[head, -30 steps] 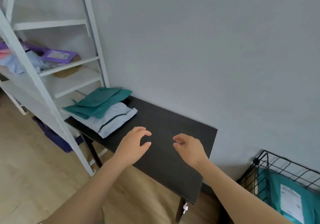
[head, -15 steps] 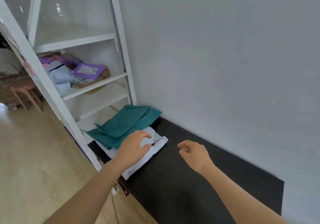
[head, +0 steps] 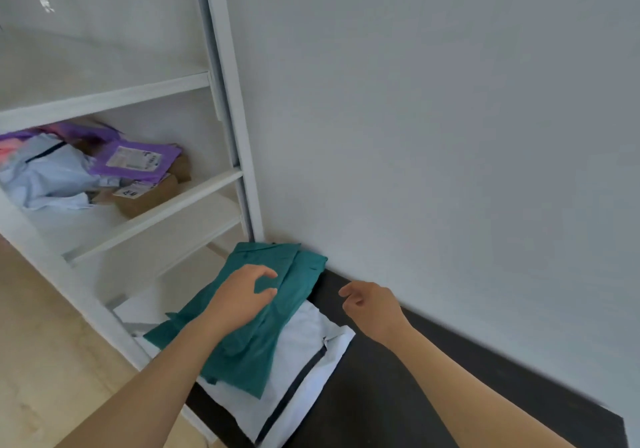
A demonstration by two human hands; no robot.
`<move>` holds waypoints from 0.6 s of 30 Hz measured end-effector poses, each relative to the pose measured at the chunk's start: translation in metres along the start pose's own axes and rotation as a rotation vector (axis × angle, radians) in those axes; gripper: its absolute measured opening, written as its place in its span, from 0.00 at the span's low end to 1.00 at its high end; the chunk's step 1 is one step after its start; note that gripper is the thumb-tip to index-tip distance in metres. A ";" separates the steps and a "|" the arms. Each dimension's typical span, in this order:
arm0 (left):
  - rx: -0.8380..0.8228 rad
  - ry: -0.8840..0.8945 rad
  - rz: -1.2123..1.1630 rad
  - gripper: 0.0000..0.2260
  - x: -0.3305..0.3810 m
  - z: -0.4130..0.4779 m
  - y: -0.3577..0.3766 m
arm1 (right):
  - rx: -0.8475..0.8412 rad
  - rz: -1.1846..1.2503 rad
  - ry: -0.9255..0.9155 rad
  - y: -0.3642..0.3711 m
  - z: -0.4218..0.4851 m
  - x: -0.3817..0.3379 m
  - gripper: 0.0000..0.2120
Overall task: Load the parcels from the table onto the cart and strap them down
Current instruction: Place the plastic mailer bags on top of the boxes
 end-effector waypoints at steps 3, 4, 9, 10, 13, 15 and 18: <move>-0.023 -0.035 -0.016 0.14 -0.031 0.031 -0.012 | 0.007 -0.023 0.008 0.010 0.025 -0.023 0.17; -0.032 -0.046 -0.031 0.14 -0.040 0.039 -0.014 | 0.007 -0.027 0.011 0.015 0.033 -0.030 0.17; -0.160 -0.169 -0.016 0.23 -0.100 0.062 -0.004 | -0.033 -0.049 0.043 0.051 0.062 -0.052 0.17; -0.184 -0.217 -0.014 0.27 -0.116 0.064 -0.001 | -0.041 -0.051 0.050 0.058 0.066 -0.054 0.17; -0.243 -0.330 -0.047 0.38 -0.154 0.065 0.010 | -0.076 -0.061 0.071 0.078 0.073 -0.058 0.17; -0.292 -0.371 -0.111 0.41 -0.170 0.064 0.022 | -0.111 -0.072 0.078 0.092 0.075 -0.059 0.16; -0.301 -0.401 -0.162 0.52 -0.179 0.065 0.032 | -0.163 -0.100 0.101 0.106 0.072 -0.056 0.17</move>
Point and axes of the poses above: each hand's wrist, its own z-axis towards the middle knuckle, its own y-axis out of the palm, x = y × z, the point moved 8 cm from there along z, towards the middle knuckle, and after that the axes turned 2 degrees about -z, right-handed, at the moved point
